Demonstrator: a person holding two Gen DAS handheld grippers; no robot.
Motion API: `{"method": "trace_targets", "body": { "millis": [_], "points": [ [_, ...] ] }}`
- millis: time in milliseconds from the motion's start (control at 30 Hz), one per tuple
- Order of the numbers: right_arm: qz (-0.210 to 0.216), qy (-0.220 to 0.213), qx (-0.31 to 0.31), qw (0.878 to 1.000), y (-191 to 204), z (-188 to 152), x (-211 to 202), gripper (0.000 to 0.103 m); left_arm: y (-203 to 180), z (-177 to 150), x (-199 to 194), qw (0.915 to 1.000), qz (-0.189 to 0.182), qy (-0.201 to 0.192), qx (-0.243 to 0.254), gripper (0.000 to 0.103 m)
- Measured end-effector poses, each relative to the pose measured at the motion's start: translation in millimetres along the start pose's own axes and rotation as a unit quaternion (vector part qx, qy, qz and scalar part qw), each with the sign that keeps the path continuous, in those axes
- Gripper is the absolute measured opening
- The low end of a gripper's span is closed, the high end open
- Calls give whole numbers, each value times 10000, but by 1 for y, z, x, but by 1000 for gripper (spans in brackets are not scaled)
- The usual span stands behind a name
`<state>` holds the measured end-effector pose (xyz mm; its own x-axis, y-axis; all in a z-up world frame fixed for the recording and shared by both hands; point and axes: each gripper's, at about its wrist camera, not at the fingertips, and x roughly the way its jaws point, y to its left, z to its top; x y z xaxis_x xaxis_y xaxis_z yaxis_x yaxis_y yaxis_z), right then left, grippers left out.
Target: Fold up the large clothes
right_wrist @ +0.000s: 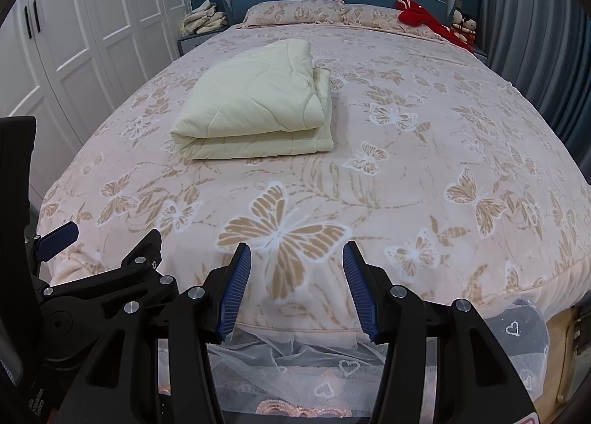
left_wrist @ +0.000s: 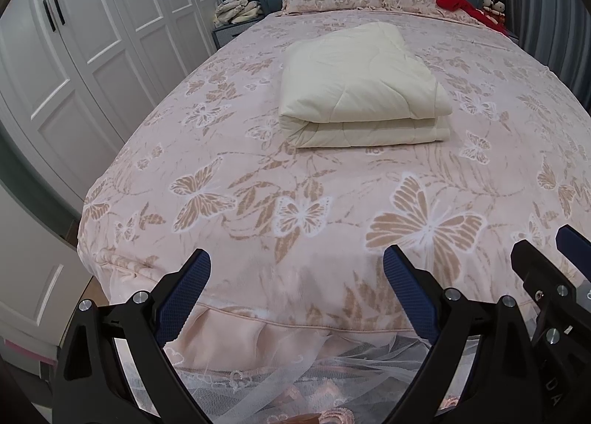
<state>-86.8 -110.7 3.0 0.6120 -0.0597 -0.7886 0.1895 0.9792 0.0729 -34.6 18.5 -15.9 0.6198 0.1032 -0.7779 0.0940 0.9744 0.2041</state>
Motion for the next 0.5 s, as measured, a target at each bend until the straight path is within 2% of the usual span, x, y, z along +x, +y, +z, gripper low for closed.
{"method": "trace_targets", "body": {
  "millis": [500],
  "points": [
    [0, 0, -7, 10000, 0, 0, 0, 51, 0, 0, -1, 10000, 4, -10, -6, 92]
  ]
}}
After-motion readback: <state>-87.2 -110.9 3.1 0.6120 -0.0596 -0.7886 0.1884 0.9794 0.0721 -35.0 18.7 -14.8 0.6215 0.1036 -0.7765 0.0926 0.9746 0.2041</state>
